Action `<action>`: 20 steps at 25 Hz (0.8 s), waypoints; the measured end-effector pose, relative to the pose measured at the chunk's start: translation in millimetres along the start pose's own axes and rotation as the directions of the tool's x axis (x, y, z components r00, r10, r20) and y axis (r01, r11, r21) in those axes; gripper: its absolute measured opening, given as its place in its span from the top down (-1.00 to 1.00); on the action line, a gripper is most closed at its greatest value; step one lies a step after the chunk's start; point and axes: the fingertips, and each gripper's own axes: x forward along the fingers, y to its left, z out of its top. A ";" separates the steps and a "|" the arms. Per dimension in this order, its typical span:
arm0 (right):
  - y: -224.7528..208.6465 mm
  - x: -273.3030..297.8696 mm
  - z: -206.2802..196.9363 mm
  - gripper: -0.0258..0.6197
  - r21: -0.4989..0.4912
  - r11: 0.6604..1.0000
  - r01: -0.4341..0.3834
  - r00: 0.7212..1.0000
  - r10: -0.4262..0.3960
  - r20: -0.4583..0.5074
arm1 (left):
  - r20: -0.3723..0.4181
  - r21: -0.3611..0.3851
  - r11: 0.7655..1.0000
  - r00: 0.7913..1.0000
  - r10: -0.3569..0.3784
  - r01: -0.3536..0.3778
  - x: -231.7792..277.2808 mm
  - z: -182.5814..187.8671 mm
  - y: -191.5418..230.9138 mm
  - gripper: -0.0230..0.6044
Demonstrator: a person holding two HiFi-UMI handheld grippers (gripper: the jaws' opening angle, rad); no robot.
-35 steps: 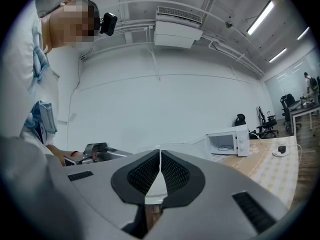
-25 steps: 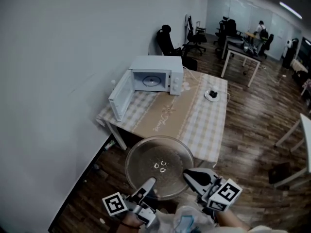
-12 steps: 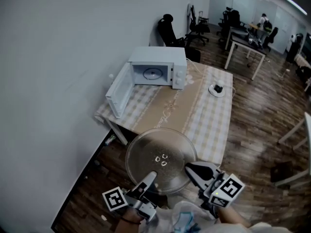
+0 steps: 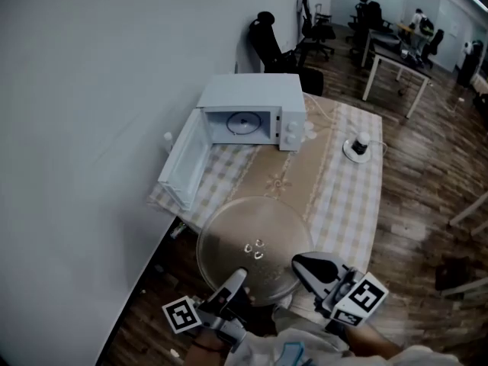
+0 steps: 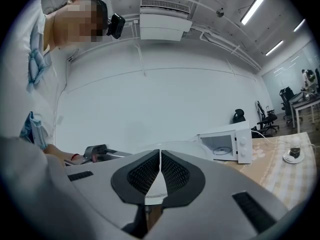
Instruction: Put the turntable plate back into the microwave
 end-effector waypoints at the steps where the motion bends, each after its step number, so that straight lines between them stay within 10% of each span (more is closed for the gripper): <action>1: -9.1 8.4 1.7 0.82 0.001 1.000 0.002 1.000 -0.002 -0.002 | -0.002 0.001 1.000 1.000 -0.001 0.001 8.1 9.2 2.9 0.84; 20: -122.5 102.2 3.3 0.82 0.009 0.999 0.046 0.997 -0.046 -0.068 | -0.030 -0.018 1.000 1.000 0.000 -0.001 106.9 110.4 47.3 0.84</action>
